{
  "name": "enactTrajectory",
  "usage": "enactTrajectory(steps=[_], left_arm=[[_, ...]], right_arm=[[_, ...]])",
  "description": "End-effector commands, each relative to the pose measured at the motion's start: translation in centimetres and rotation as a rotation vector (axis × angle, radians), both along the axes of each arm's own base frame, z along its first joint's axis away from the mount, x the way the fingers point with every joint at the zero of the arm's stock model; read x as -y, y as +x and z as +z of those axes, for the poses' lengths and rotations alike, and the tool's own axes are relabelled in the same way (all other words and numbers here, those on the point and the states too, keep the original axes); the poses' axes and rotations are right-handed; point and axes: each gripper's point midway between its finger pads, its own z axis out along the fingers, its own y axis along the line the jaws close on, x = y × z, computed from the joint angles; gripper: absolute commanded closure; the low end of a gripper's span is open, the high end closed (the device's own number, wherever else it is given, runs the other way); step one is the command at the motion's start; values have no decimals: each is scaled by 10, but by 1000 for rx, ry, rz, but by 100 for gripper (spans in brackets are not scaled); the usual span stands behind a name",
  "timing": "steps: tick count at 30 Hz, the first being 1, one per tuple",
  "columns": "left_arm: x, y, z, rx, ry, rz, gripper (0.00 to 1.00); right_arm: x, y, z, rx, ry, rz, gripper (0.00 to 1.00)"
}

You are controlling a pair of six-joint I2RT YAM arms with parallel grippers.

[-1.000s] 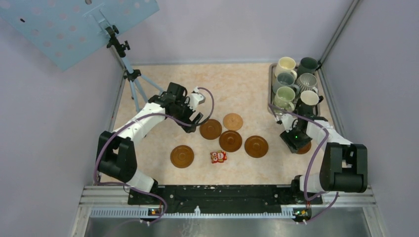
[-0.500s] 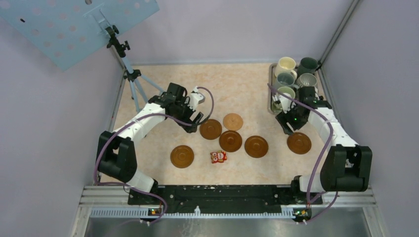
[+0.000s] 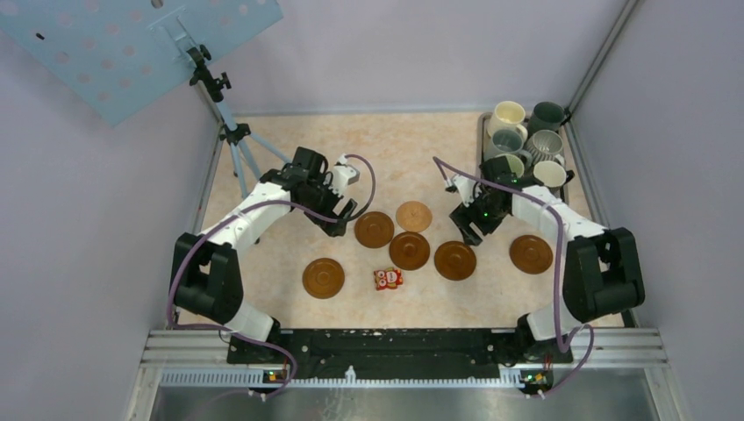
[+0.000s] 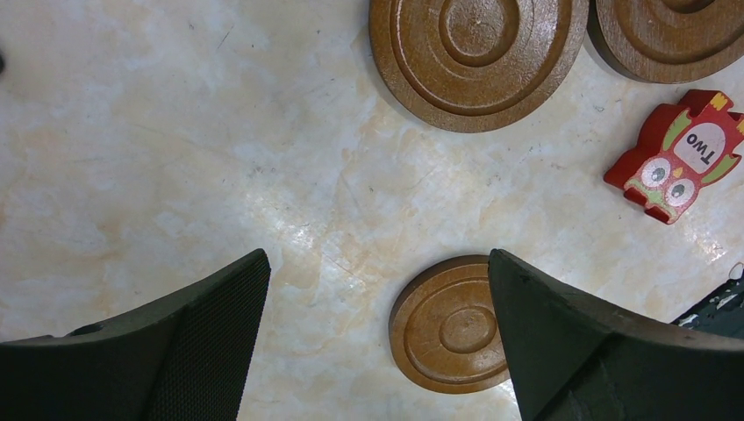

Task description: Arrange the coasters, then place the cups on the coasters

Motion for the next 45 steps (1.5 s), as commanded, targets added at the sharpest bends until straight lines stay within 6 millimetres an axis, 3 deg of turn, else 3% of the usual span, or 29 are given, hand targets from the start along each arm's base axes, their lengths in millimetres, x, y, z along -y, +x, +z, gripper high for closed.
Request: enactTrajectory(steps=[1, 7, 15, 22, 28, 36, 40, 45], left_arm=[[-1, 0, 11, 20, -14, 8, 1], [-3, -1, 8, 7, -6, 12, 1], [-4, 0, 5, -1, 1, 16, 1], [-4, -2, 1, -11, -2, 27, 1], [-3, 0, -1, -17, -10, 33, 1], [-3, -4, -5, -37, -12, 38, 1], [-3, -7, -6, -44, -15, 36, 1], [-1, -9, -4, -50, -26, 37, 1]], right_arm=[[-22, 6, -8, 36, 19, 20, 26], [-32, 3, -29, 60, -47, 41, 26], [-21, -8, -48, 35, -130, 56, 37], [12, -23, -54, 16, -206, 79, 45], [43, -15, -50, 25, -228, 19, 49], [52, -11, -51, 40, -251, 6, 51], [48, -4, -38, 63, -224, -6, 47], [22, 20, 2, 127, -94, -18, 33]])
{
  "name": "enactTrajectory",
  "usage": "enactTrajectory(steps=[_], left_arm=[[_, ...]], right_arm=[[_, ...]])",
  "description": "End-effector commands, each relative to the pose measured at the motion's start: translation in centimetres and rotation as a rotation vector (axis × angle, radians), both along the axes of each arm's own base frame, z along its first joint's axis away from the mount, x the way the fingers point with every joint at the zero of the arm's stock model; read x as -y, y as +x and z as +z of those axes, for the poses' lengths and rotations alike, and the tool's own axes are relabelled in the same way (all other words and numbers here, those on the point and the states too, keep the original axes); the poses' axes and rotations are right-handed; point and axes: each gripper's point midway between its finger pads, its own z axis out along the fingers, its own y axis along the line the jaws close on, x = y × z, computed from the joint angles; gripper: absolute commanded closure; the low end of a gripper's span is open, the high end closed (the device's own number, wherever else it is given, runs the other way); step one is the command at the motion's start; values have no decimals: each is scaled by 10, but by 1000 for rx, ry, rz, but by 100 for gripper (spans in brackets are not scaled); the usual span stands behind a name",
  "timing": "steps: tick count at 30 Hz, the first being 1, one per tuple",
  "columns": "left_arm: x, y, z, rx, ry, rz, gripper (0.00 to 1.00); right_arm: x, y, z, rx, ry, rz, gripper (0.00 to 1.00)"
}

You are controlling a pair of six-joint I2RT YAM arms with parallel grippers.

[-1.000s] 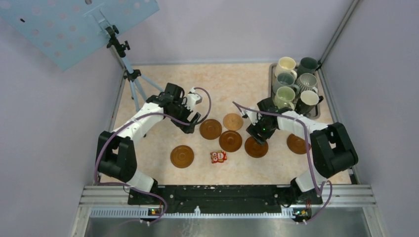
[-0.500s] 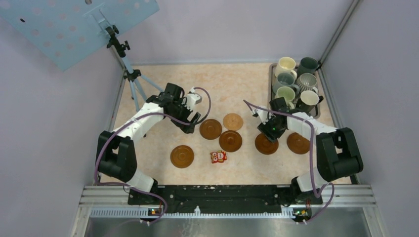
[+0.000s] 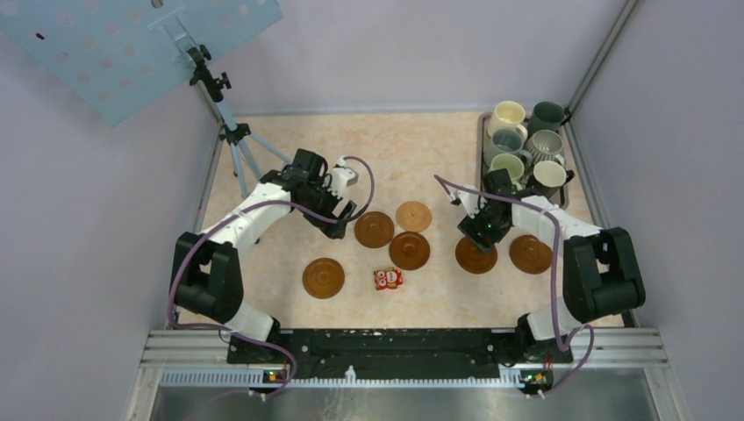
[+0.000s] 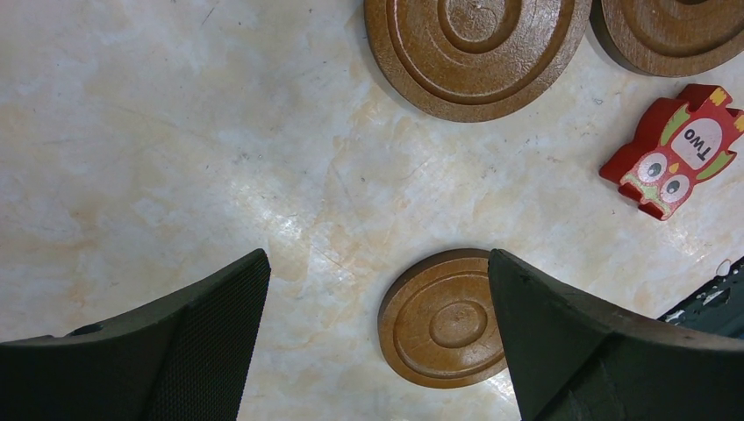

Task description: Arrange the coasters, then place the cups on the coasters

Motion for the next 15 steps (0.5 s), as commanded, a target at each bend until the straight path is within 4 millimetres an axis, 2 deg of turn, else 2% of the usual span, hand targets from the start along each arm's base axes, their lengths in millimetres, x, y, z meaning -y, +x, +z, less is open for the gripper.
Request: enactTrajectory(steps=[1, 4, 6, 11, 15], left_arm=[[2, -3, 2, -10, -28, 11, 1], [0, -8, 2, -35, -45, 12, 1], [-1, -13, 4, -37, -52, 1, 1], [-8, -16, 11, -9, -40, 0, 1], [-16, -19, 16, 6, -15, 13, 1]], right_arm=[[-21, 29, 48, 96, 119, -2, 33], [-45, 39, 68, 131, 236, 10, 32], [-63, 42, 74, 141, 290, 22, 32], [-116, 35, 65, 102, 371, 40, 32], [-149, 34, 58, 112, 410, 55, 32]])
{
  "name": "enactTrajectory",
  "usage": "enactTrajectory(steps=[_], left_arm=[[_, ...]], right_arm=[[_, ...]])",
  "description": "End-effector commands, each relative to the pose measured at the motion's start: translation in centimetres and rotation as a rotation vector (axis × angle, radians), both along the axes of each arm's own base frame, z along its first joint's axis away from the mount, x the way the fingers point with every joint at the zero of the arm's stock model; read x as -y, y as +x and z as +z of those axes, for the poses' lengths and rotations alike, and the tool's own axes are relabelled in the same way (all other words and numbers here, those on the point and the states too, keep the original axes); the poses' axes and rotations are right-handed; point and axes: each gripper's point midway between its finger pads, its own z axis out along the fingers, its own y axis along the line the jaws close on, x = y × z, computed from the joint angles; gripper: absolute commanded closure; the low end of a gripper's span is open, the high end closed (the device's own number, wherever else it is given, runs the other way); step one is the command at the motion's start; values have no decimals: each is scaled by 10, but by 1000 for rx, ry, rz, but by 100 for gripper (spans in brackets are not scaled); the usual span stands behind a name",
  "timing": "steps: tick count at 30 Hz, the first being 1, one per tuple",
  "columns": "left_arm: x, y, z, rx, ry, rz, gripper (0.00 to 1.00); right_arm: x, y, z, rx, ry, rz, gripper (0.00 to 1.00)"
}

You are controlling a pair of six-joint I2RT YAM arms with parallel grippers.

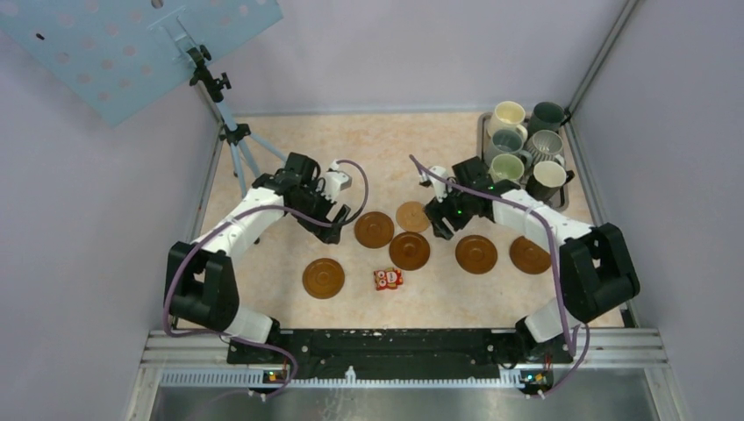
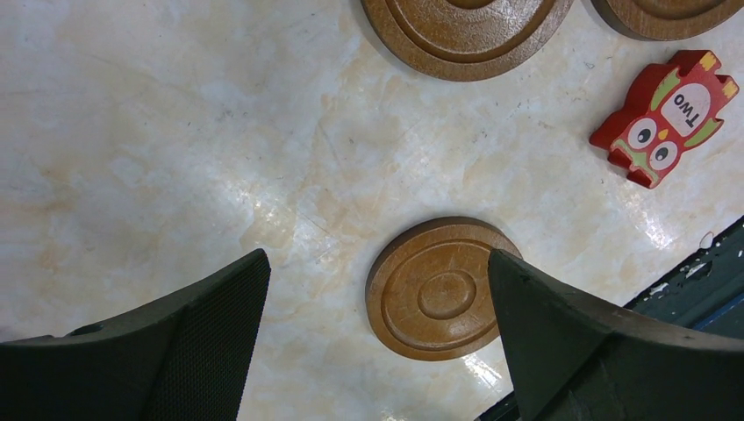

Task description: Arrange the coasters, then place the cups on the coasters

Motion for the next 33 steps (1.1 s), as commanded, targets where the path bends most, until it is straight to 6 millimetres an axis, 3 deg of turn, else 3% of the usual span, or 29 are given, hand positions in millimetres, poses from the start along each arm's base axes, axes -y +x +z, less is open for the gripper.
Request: enactTrajectory(steps=[1, 7, 13, 24, 33], left_arm=[[-6, -4, 17, 53, 0, -5, 1], [-12, -10, 24, 105, 13, -27, 1], [-12, -14, 27, 125, -2, -34, 1], [-12, -15, 21, 149, -11, -38, 1], [-2, -14, 13, 128, -53, -65, 1]], right_arm=[[-48, 8, 3, 30, 107, -1, 32], [-75, 1, -20, -14, 93, 15, 32], [-89, -3, -36, -22, 73, 10, 33], [-75, -16, -66, -18, -83, 26, 37], [-62, -32, -68, -43, -109, 41, 48]])
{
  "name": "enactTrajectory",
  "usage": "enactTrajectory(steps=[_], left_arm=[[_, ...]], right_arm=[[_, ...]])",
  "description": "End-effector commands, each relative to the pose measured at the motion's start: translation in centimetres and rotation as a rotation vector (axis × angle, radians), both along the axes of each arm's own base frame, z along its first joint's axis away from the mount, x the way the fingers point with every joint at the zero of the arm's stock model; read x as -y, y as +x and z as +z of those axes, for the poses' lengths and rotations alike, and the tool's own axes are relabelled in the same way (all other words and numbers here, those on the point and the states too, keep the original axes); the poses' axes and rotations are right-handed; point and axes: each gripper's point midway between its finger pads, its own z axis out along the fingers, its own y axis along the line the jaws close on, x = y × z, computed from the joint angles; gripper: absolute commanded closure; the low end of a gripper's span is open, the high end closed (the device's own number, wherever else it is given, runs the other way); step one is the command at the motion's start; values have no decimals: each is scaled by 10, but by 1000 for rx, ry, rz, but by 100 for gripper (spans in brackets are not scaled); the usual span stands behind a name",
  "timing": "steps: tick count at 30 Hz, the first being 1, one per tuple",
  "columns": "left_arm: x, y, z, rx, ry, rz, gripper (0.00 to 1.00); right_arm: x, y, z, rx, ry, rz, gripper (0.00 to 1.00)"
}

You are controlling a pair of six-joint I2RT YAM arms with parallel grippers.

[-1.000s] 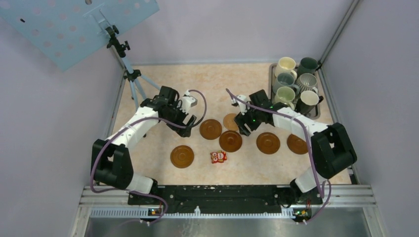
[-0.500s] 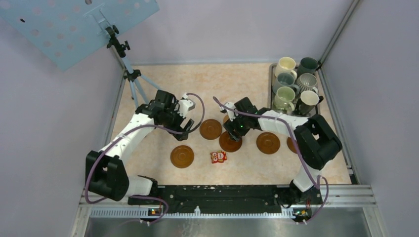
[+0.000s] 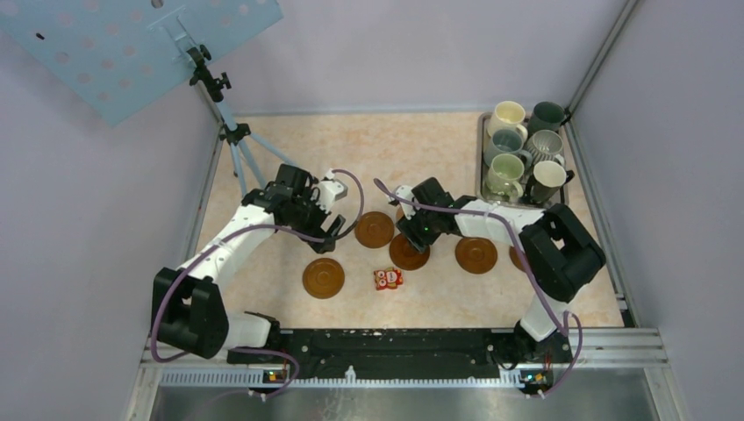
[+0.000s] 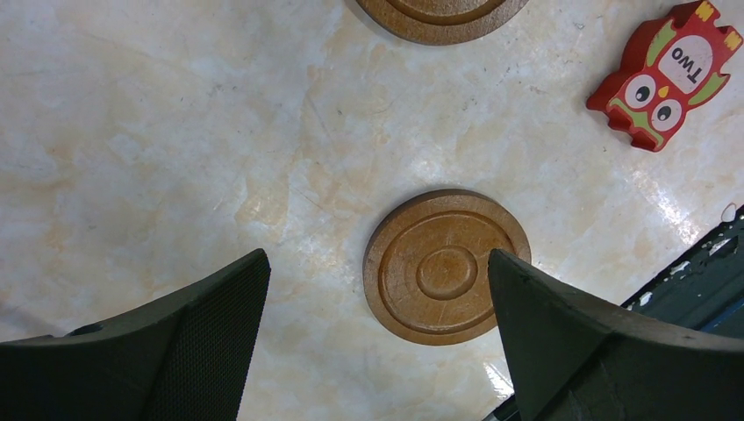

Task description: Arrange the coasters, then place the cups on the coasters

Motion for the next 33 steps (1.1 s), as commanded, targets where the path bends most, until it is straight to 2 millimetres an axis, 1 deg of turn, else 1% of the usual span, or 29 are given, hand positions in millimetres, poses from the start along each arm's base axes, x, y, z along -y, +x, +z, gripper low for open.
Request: enactTrajectory(steps=[1, 5, 11, 18, 23, 24, 26, 28, 30, 33], left_arm=[[10, 9, 4, 38, -52, -30, 1], [15, 14, 2, 30, -67, -39, 1], [25, 24, 0, 39, -107, -57, 1], [34, 35, -6, 29, -140, -53, 1], [38, 41, -10, 23, -151, -46, 1], [38, 43, -12, 20, -155, -42, 1], [42, 50, -12, 20, -165, -31, 1], [47, 58, -12, 21, -182, -21, 1], [52, 67, -13, 19, -199, -15, 1], [59, 80, -16, 10, -217, -1, 1]], right_arm=[[20, -16, -11, -18, -82, 12, 49], [25, -18, -13, -21, -96, 7, 50], [24, -17, -9, -14, -95, 3, 51], [30, -29, -11, -34, -87, 10, 52], [27, -25, -6, -22, -79, 12, 51], [25, -24, -4, -21, -72, 9, 49], [19, -20, 3, -14, -49, 2, 42], [11, -12, 14, 7, -17, -9, 35], [2, -3, 30, 31, 23, -13, 32], [-6, 7, 49, 43, 67, -21, 31]])
